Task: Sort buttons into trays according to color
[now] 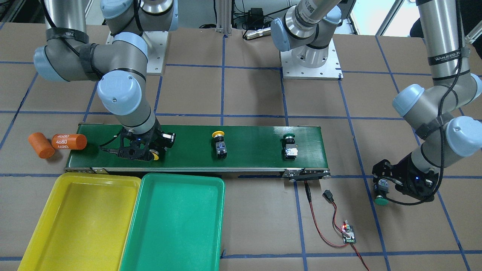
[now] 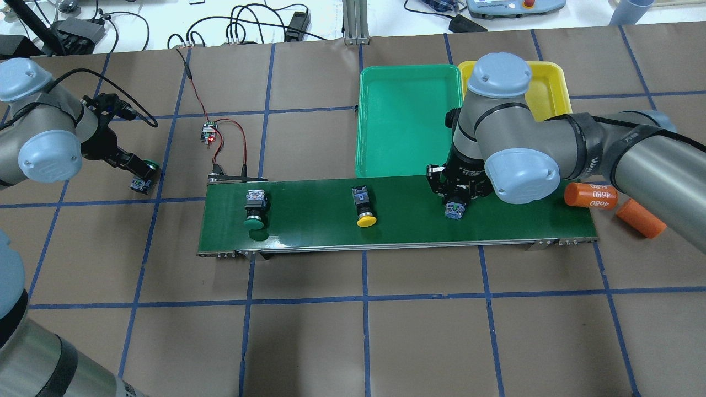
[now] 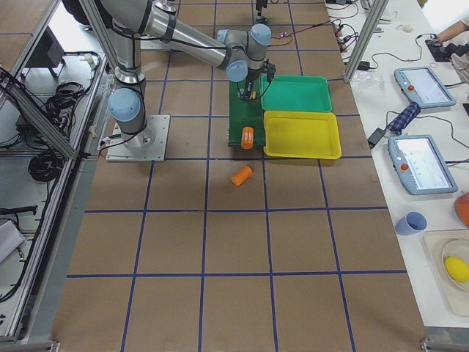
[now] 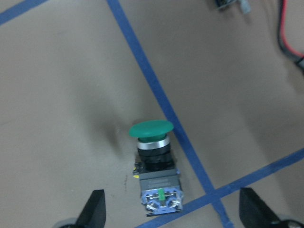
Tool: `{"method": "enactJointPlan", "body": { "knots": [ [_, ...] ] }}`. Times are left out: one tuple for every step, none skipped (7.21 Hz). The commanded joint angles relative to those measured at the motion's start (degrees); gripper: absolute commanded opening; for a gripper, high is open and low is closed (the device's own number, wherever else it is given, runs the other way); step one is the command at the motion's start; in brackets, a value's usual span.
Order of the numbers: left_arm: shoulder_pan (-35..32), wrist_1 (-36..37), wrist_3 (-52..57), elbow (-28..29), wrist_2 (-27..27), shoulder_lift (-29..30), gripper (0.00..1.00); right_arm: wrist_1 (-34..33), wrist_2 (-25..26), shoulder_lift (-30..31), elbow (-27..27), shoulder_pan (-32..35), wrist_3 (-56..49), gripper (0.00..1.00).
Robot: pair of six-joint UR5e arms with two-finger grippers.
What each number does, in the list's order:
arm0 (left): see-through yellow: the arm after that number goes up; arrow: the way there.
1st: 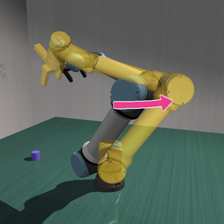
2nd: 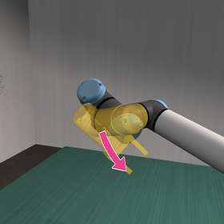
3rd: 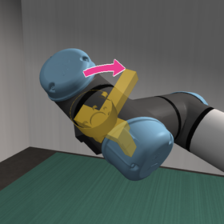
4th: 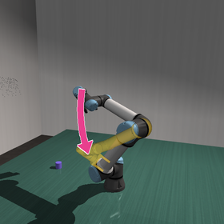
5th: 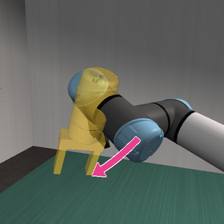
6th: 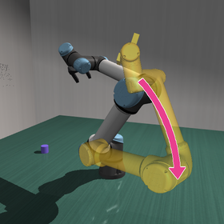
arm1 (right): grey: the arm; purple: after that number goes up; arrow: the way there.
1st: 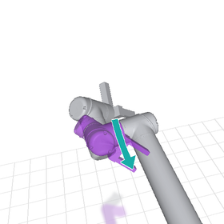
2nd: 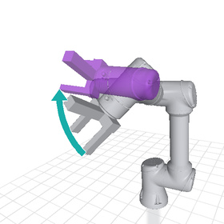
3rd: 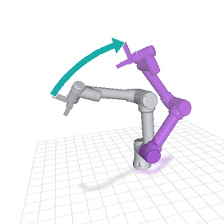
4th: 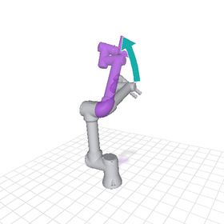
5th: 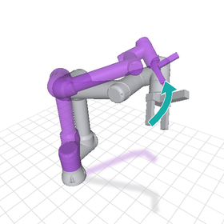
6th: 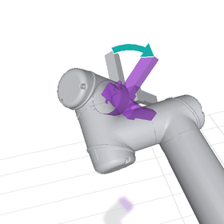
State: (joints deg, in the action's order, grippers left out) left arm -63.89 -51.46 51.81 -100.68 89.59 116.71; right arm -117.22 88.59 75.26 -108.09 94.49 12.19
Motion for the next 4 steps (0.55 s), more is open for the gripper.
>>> {"method": "enactJointPlan", "body": {
  "knots": [
    [0.08, 1.19, -0.21, 0.13, 0.23, 2.46, 1.00, 2.32, 0.88, -0.46, 5.14, -2.28, -0.33, 0.15],
    [0.08, 1.19, -0.22, 0.13, 0.14, 2.73, 0.84, 4.00, 3.75, -2.29, 9.08, -4.03, -2.24, 0.15],
    [0.08, 1.19, -0.22, 0.13, 0.14, 2.82, 0.22, 4.02, 3.26, -5.96, 13.56, -6.58, -4.96, 0.16],
    [0.25, 1.19, -0.13, 0.13, 0.06, 3.08, 0.00, 3.75, 3.08, -12.44, 20.48, -8.86, -8.46, 0.17]
  ]
}}
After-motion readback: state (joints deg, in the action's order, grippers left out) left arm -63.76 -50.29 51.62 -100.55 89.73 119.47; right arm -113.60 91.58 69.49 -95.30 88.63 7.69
